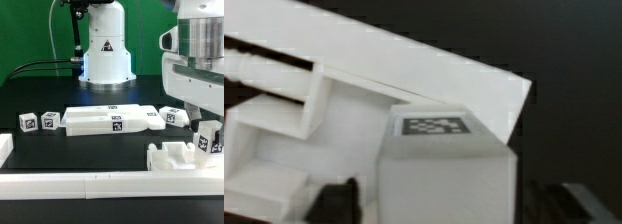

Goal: Assemble chair

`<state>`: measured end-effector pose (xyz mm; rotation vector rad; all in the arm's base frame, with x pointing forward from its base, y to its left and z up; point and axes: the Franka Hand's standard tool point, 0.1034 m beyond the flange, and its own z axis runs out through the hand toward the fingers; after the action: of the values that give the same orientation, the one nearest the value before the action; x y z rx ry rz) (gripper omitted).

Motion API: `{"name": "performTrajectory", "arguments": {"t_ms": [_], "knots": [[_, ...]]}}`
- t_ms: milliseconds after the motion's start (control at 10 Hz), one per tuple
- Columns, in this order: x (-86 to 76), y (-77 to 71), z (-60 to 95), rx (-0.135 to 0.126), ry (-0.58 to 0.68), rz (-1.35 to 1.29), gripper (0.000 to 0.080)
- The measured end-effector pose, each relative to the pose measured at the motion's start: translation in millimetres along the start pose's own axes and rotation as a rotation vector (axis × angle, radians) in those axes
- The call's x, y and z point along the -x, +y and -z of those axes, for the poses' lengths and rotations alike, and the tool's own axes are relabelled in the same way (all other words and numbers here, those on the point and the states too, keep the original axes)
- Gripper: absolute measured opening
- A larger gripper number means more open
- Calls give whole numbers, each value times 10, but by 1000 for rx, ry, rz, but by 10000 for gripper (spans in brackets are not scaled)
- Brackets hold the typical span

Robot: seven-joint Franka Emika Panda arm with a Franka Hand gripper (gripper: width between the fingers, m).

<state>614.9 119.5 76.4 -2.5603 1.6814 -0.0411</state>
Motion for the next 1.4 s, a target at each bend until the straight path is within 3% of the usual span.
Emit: {"name": "performTrajectory", "arguments": {"t_ms": [100, 200, 300, 400, 700, 900, 1200, 1400], "knots": [[2, -21, 21, 11, 12, 169, 610], [-27, -45, 31, 2, 17, 386, 637], [-28, -45, 17, -5, 19, 569, 637], [85, -40, 1, 2, 16, 685, 648], [53, -31, -4, 10, 20, 912, 649], [18, -23, 4, 38, 30, 1358, 649], [38, -14, -11, 39, 28, 1330, 636], [44, -13, -17, 36, 29, 1157, 280]]}}
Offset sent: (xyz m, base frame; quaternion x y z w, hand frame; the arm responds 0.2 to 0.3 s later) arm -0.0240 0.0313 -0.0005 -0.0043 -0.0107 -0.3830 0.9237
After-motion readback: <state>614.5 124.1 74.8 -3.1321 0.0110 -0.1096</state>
